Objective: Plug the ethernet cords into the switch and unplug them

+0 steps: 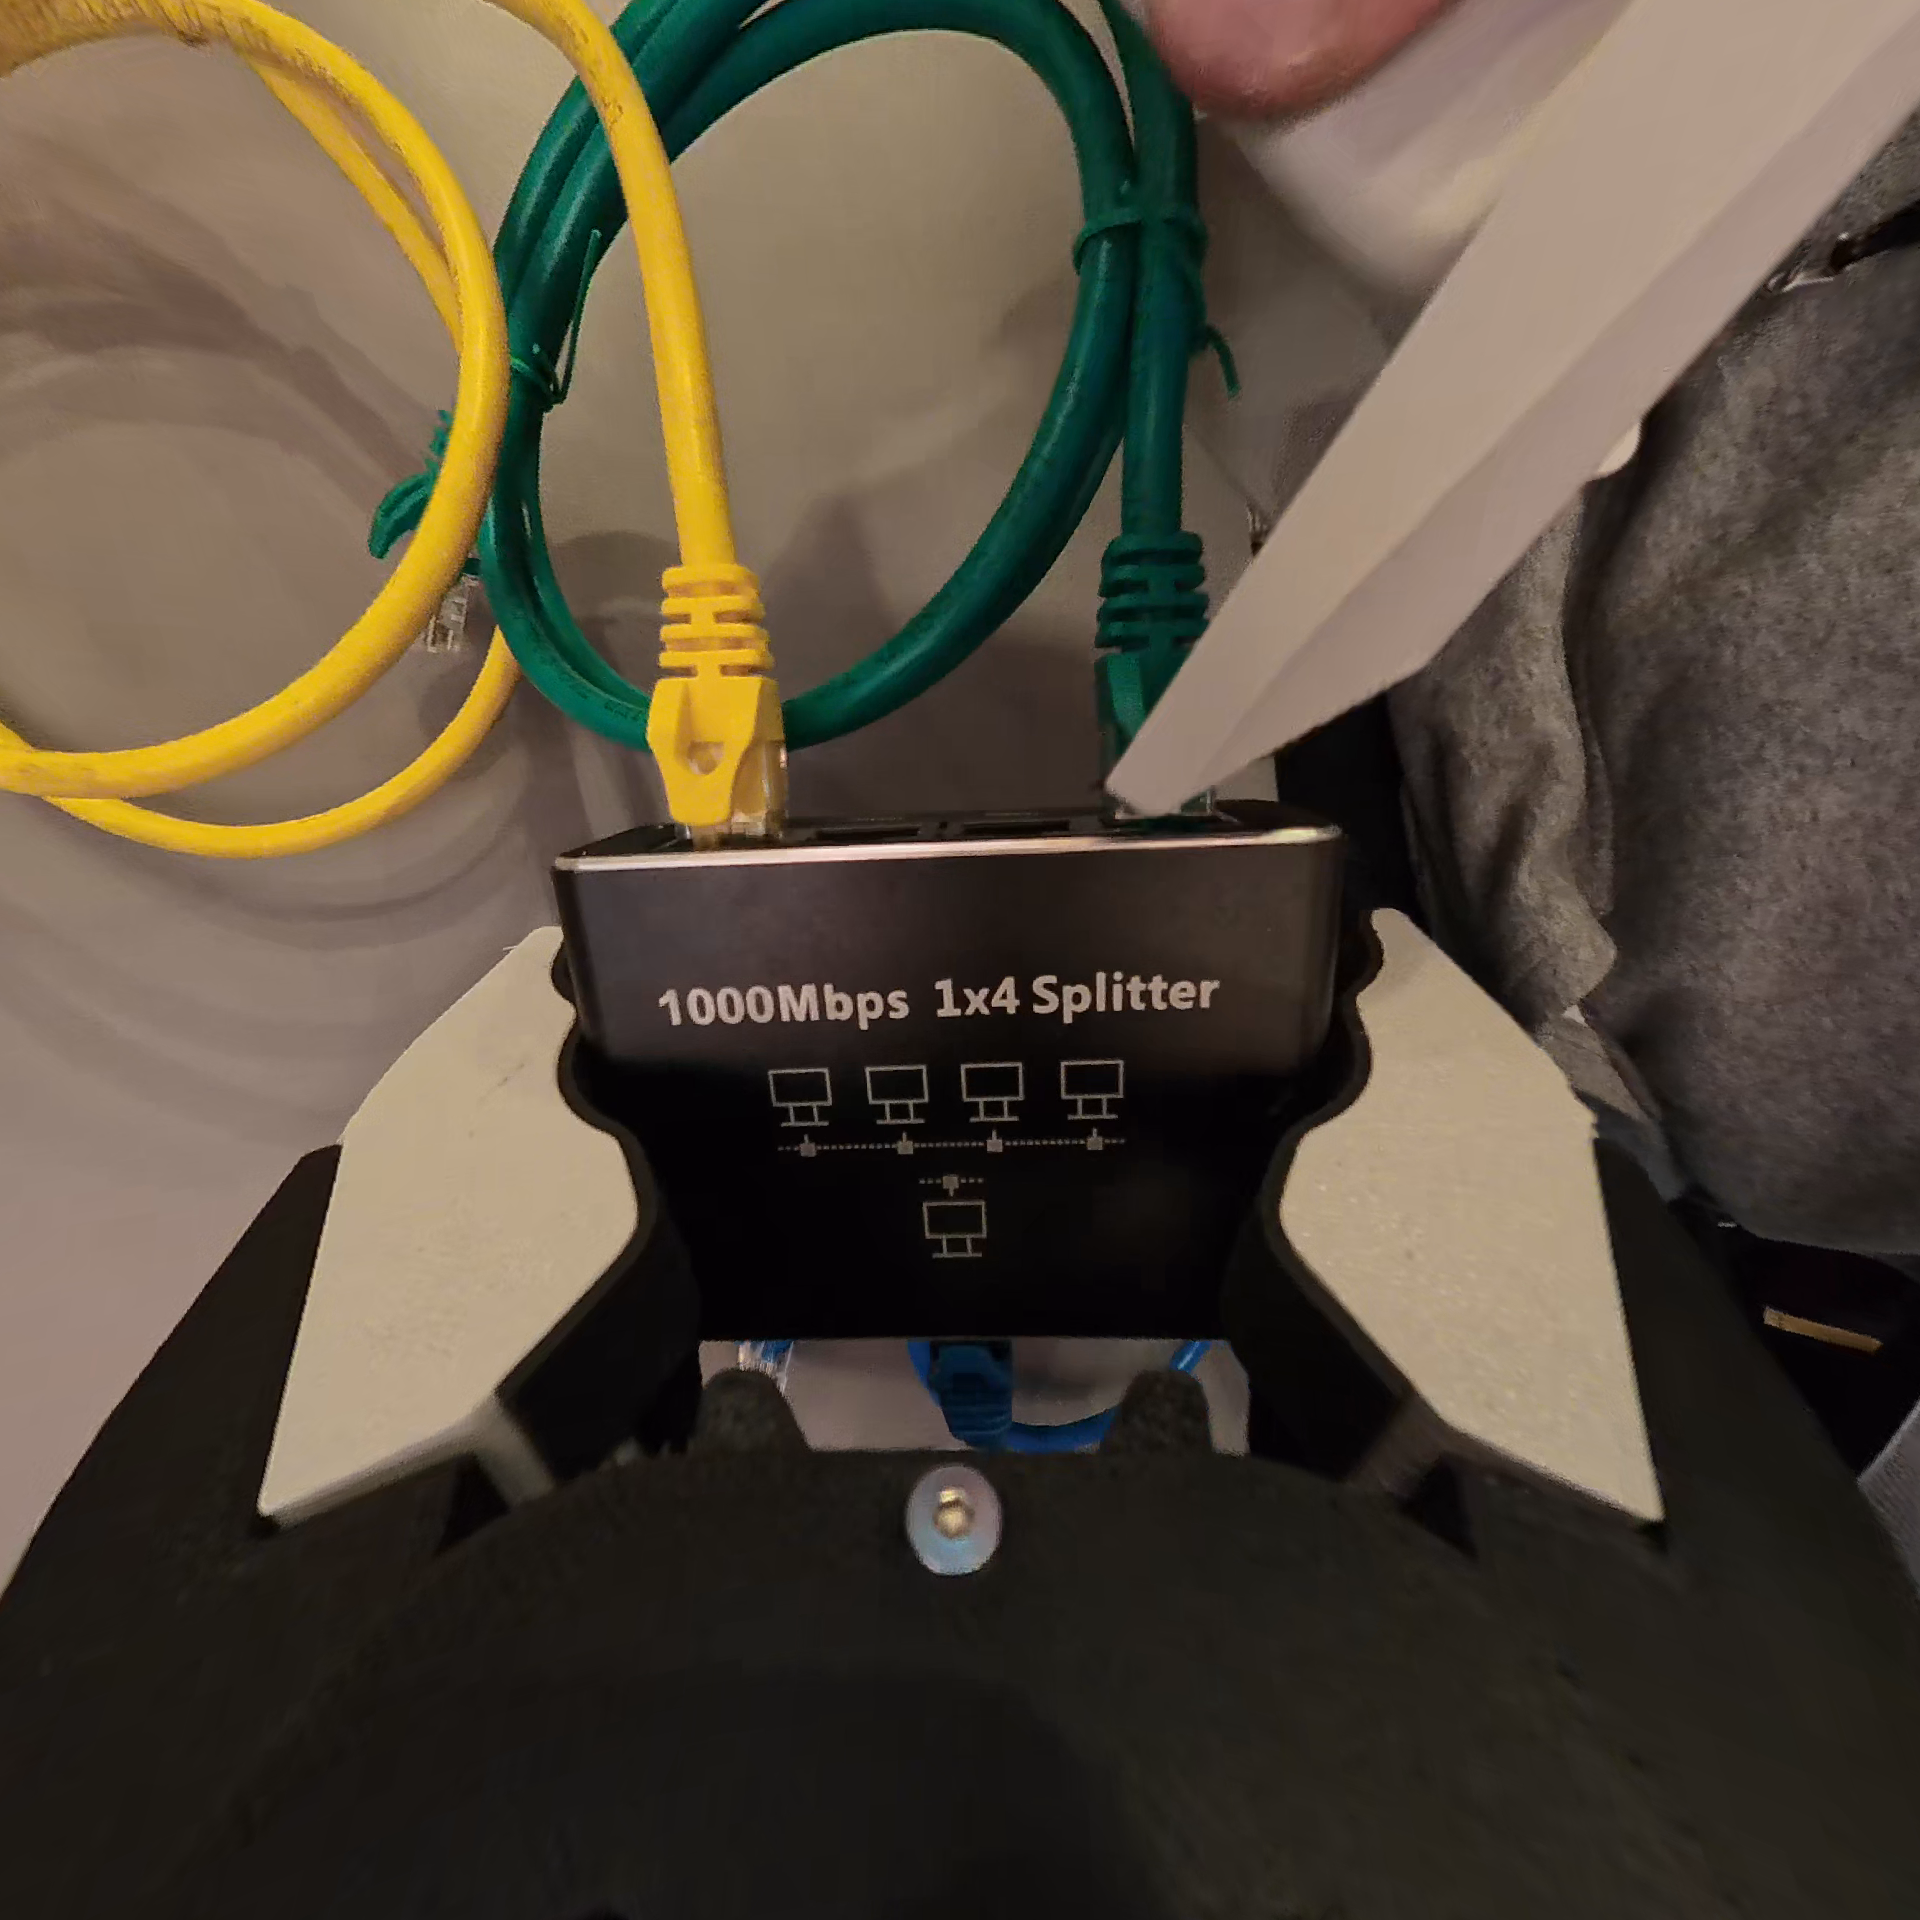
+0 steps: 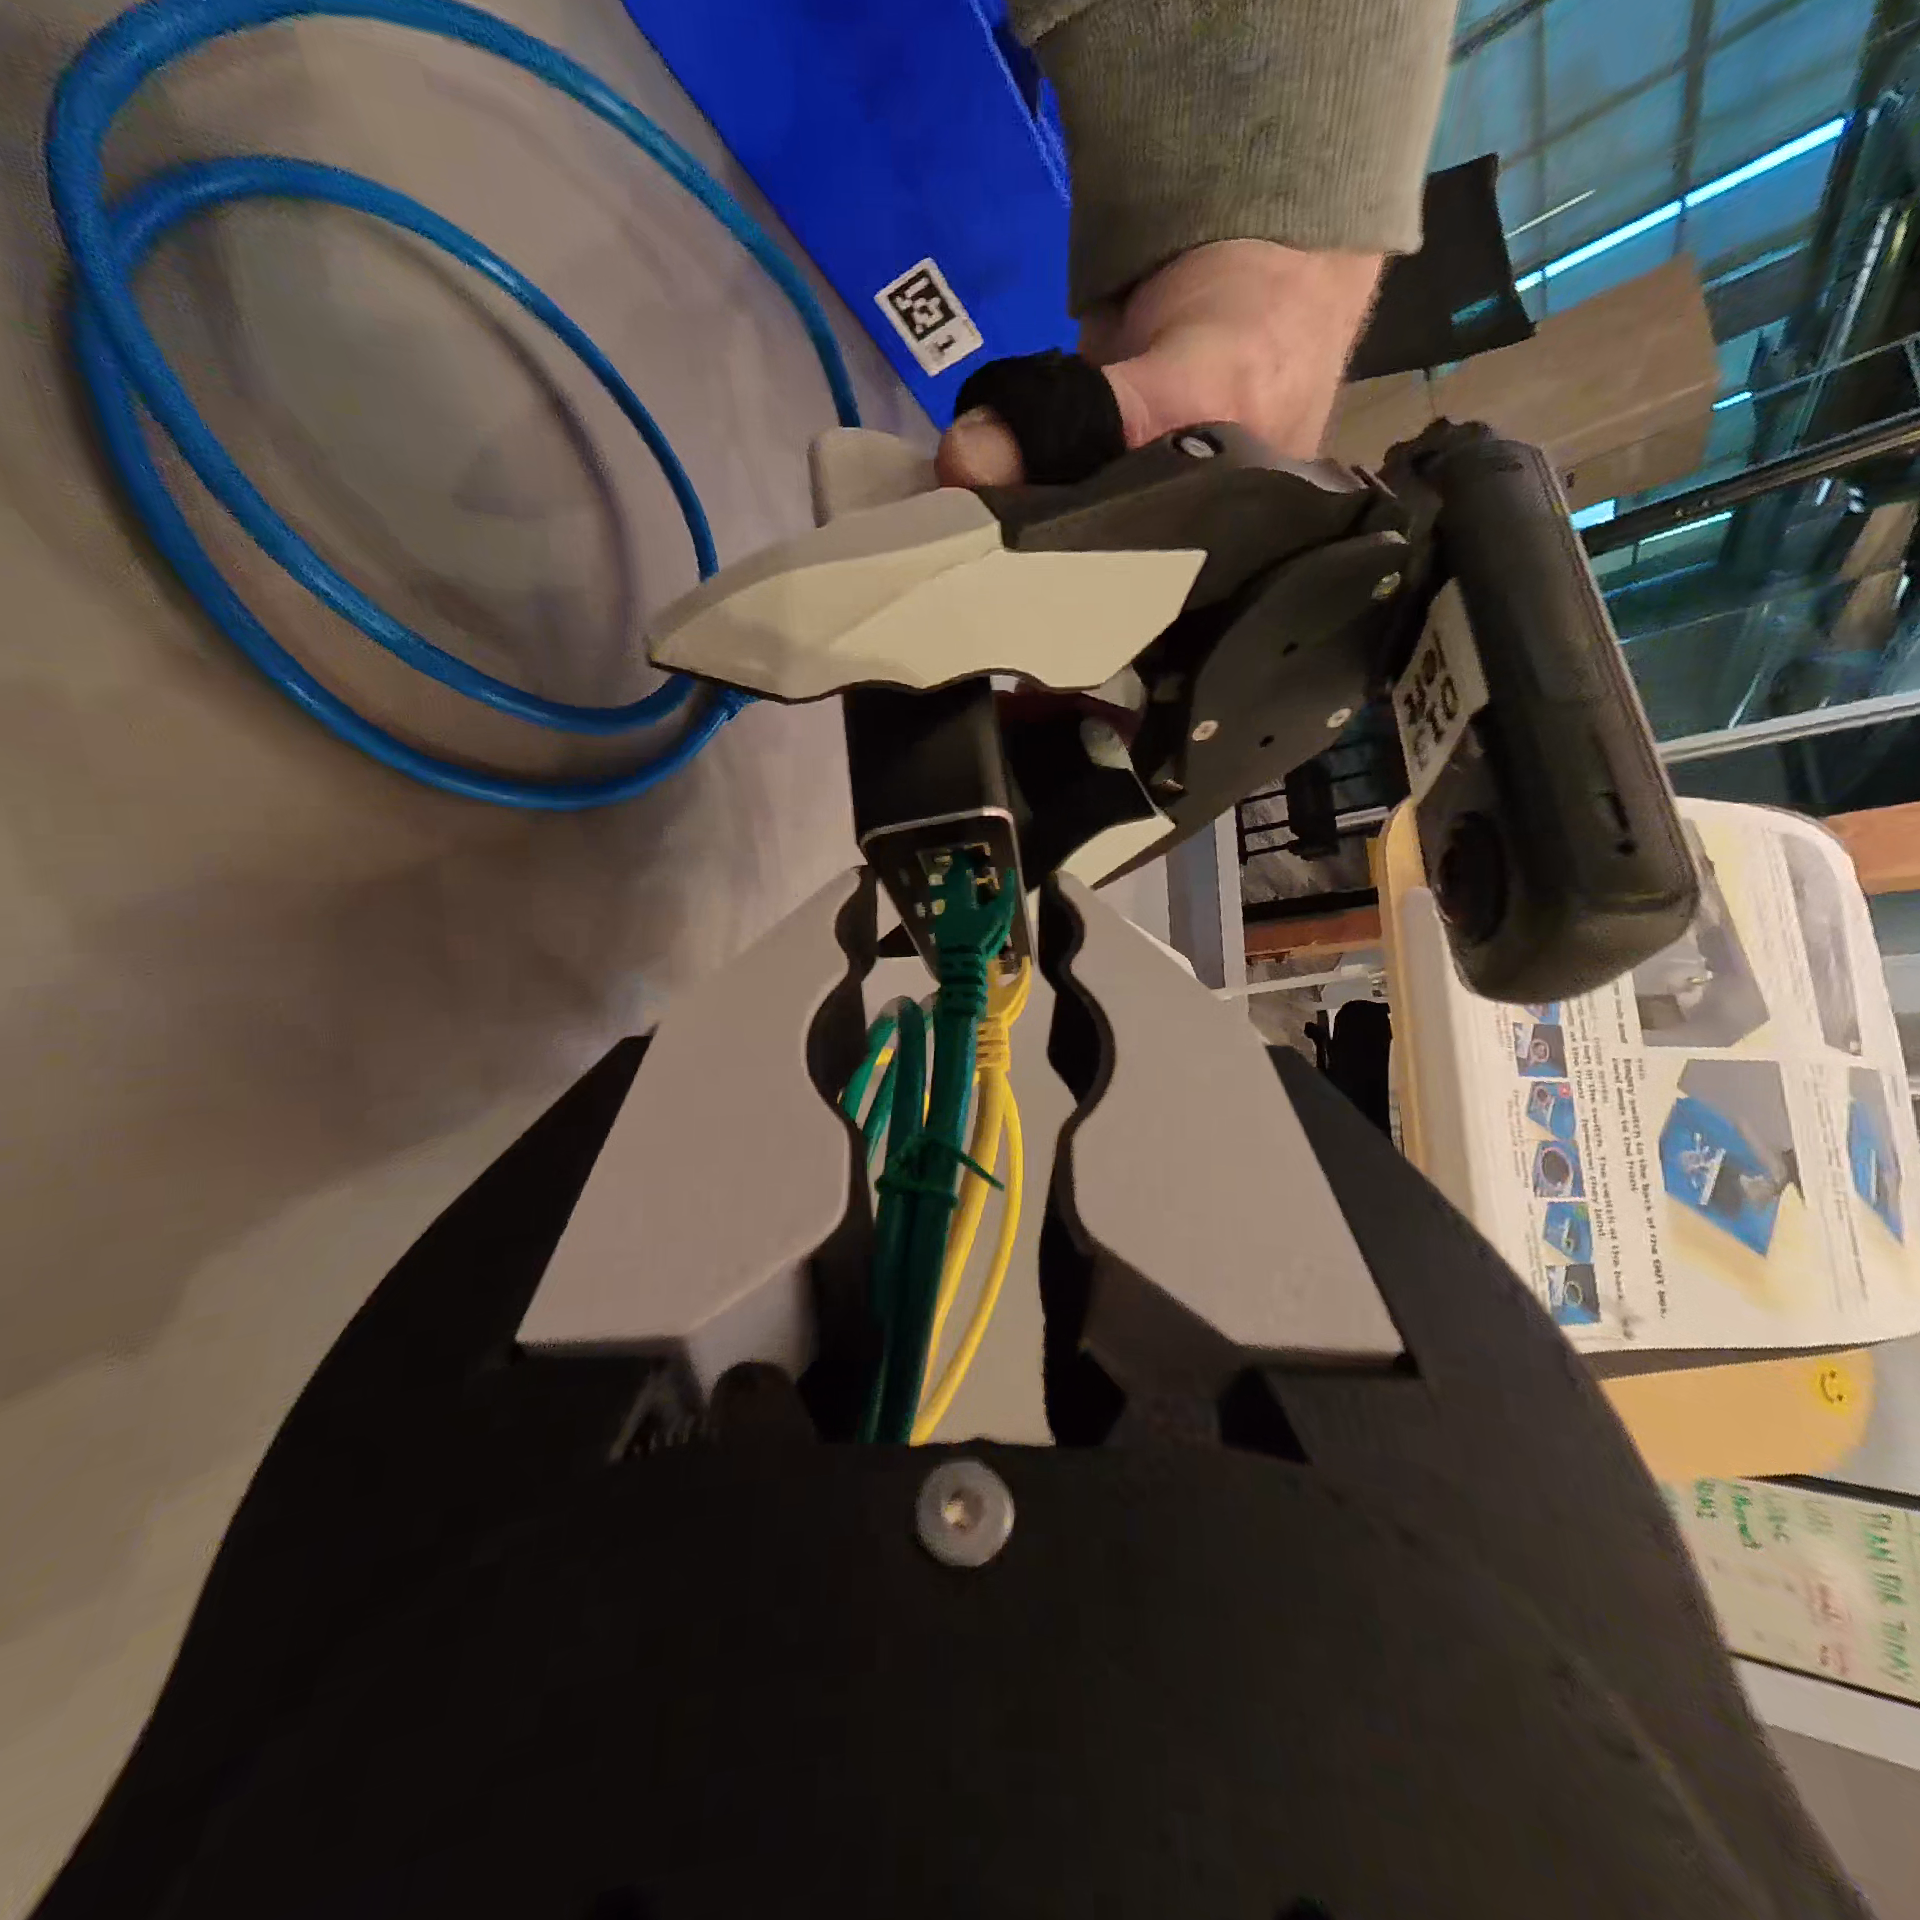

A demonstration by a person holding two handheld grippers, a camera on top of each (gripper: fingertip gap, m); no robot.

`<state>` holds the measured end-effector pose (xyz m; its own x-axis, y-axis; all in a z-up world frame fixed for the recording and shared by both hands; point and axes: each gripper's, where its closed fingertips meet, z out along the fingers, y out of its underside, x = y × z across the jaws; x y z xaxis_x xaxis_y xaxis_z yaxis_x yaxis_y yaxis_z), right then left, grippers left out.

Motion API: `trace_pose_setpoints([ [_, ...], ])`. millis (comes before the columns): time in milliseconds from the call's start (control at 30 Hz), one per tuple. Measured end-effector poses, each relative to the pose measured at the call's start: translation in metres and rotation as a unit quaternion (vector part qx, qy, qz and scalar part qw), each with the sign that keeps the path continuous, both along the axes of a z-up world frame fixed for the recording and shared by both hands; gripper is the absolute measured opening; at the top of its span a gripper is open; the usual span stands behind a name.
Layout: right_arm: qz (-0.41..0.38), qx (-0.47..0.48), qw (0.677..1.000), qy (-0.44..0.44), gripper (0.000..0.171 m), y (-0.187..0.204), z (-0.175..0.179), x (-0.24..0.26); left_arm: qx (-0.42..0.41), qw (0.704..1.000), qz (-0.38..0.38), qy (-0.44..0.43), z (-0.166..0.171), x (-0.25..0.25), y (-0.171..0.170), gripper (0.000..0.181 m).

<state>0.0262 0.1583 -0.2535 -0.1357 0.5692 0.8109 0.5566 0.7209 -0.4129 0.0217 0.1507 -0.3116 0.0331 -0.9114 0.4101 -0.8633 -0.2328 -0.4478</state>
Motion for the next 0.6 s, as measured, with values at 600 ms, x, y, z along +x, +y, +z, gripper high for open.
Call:
trace_pose_setpoints([
  [600,0.03,0.058,0.996,-0.055,0.011,0.0064,0.0084,0.0017,-0.036,0.999,-0.009,0.008,0.0068,0.0004,-0.0001,0.129],
])
